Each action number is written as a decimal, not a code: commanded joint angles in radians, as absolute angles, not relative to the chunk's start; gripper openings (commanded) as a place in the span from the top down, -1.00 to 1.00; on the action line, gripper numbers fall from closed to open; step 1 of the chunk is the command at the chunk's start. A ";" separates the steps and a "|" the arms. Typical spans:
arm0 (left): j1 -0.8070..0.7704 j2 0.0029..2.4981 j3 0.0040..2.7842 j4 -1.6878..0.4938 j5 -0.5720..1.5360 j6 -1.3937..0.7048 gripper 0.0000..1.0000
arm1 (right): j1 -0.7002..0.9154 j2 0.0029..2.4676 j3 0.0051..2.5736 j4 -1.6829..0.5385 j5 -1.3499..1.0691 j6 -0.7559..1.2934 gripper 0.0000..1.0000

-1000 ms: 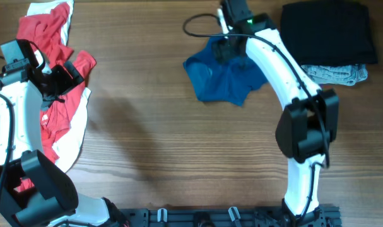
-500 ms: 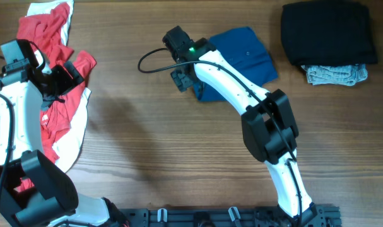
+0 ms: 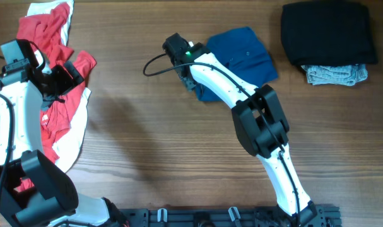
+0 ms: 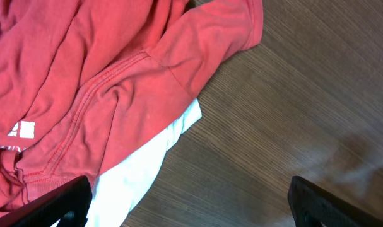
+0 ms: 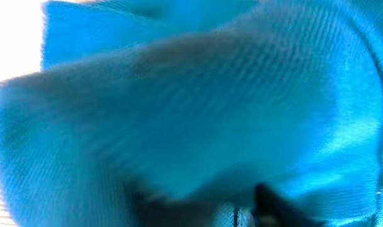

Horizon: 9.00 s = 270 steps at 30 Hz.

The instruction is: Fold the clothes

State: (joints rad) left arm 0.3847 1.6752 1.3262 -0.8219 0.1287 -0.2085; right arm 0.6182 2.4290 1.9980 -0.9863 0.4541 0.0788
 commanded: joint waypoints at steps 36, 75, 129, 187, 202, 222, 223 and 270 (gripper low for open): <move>0.390 1.665 1.343 -0.793 0.141 -0.218 -1.00 | -0.216 1.858 1.992 -0.649 0.427 -0.245 0.92; 0.390 1.665 1.343 -0.778 0.141 -0.218 -1.00 | -0.002 2.127 1.991 -0.638 0.381 -0.168 -0.99; 0.390 1.665 1.343 -0.778 0.141 -0.218 -1.00 | -0.274 1.627 1.990 -0.723 -0.392 0.261 -0.99; 0.390 1.665 1.343 -0.778 0.141 -0.218 -1.00 | 0.046 0.358 0.237 0.164 -0.113 0.355 -0.99; 0.390 1.665 1.343 -0.778 0.141 -0.218 -1.00 | 0.046 0.044 0.005 0.076 -0.135 0.183 -0.99; 0.390 1.665 1.343 -0.778 0.141 -0.218 -1.00 | 0.046 0.018 0.005 0.007 -0.120 0.163 -0.99; 0.390 1.665 1.343 -0.778 0.141 -0.218 -0.99 | 0.046 0.018 0.005 0.007 -0.120 0.163 -1.00; 0.211 0.245 0.207 0.023 0.228 -0.323 -0.99 | 0.046 0.018 0.005 0.007 -0.120 0.163 -0.99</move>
State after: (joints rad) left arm 0.2157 0.3256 0.3244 -0.0685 0.2165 -0.2573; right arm 0.0494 0.0208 0.0063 0.0044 -0.1192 0.1776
